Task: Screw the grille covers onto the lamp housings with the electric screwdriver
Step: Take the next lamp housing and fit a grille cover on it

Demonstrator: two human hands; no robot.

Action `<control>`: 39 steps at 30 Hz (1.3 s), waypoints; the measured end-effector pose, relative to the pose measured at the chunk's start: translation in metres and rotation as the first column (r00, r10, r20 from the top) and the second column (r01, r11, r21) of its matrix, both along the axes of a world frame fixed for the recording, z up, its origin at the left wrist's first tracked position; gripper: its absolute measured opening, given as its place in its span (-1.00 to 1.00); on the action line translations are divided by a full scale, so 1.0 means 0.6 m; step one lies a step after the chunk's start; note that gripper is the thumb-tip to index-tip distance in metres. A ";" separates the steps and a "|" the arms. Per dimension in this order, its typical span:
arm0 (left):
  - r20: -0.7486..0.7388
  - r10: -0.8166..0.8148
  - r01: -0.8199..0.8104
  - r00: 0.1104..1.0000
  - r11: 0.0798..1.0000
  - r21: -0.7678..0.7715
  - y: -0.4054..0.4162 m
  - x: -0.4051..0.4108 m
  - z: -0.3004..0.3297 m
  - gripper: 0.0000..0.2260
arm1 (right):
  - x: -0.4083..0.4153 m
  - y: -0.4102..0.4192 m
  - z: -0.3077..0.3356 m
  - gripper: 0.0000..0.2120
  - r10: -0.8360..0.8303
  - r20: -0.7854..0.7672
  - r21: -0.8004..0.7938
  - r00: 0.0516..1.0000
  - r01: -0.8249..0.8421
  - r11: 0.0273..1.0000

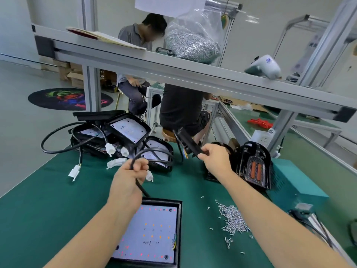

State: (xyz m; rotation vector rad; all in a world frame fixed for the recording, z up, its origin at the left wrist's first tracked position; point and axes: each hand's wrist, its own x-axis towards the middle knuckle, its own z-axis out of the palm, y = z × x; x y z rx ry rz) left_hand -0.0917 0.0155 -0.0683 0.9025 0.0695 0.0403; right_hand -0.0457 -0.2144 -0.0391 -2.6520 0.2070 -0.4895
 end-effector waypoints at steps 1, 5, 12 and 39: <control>0.001 0.017 -0.017 1.000 0.999 -0.036 0.005 0.000 -0.001 -0.41 | -0.004 0.003 -0.011 -0.91 -0.005 -0.016 -0.023 1.000 0.004 1.000; 0.034 0.023 -0.019 0.999 0.995 -0.096 0.016 -0.006 -0.001 -0.43 | -0.015 0.016 -0.053 -0.84 -0.026 -0.060 -0.168 0.998 0.015 0.986; 0.108 0.026 -0.048 0.994 0.978 0.203 0.017 -0.015 -0.005 -0.44 | -0.027 0.025 -0.089 -0.86 -0.064 -0.072 -0.413 0.995 0.028 0.910; 0.269 -0.296 -0.394 0.917 -0.560 0.729 0.087 0.151 0.061 -0.57 | 0.052 0.222 -0.011 -0.64 0.222 -0.365 0.020 0.904 -0.230 0.973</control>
